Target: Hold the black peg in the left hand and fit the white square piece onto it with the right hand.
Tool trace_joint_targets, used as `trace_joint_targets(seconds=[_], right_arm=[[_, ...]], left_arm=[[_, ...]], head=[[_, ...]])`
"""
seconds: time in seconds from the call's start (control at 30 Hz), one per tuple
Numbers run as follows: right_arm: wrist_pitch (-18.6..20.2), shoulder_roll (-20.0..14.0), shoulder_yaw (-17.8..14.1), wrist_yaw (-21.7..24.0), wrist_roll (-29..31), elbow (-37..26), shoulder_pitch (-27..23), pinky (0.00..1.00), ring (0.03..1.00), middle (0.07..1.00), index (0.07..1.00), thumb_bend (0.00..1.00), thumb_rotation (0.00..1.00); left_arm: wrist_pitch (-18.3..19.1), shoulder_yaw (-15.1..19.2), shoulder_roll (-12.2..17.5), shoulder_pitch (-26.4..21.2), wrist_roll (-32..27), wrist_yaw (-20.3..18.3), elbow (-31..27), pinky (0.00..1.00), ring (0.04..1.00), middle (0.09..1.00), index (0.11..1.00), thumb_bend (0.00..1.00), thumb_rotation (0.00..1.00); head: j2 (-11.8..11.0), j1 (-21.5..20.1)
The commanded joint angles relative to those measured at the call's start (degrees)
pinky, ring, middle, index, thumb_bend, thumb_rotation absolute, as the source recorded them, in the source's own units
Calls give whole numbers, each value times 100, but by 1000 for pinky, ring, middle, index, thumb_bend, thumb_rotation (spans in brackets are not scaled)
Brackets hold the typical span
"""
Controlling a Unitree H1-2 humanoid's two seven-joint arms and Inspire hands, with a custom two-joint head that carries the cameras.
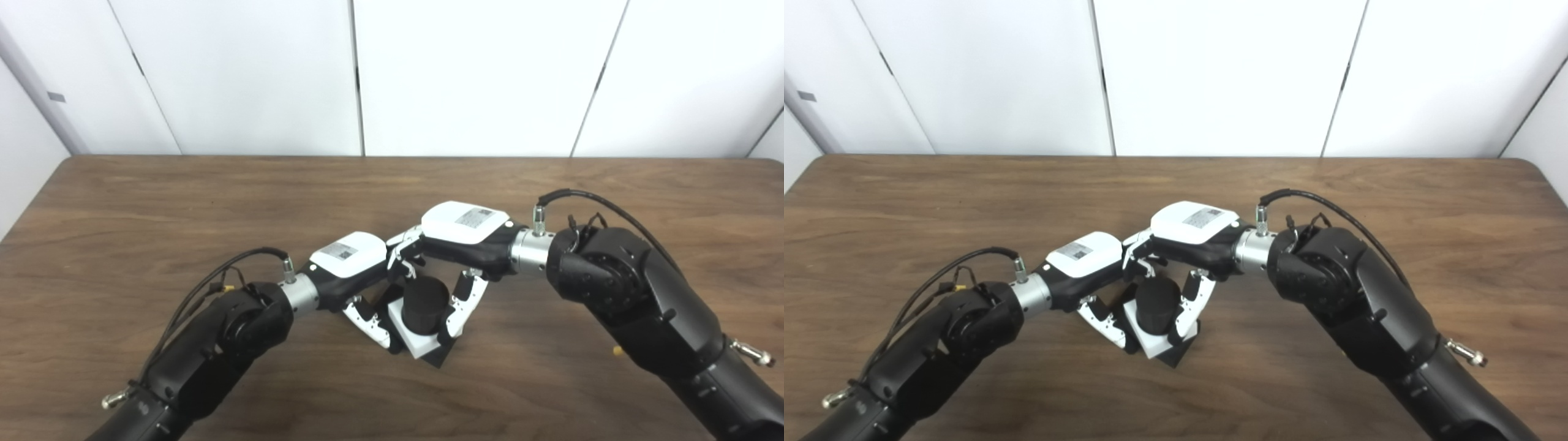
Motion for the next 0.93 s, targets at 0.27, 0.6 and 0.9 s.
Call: trace_joint_targets(seconds=[0.27, 0.6, 0.9], right_arm=[[133, -224, -65, 169, -20, -37, 22, 821, 881, 873, 775, 949, 310], [115, -459, -862, -344, 186, -205, 279, 678, 786, 808, 702, 782, 61], [100, -617, -1637, -806, 483, -192, 630, 602, 733, 774, 707, 710, 12]], left_arm=[[69, -263, 12, 129, 281, -416, 168, 857, 937, 887, 490, 523, 73], [54, -254, 52, 144, 299, -380, 152, 858, 934, 882, 490, 523, 73], [86, -249, 87, 141, 299, -443, 106, 858, 937, 886, 490, 523, 72]], head=[[9, -11], [19, -52], [35, -119]])
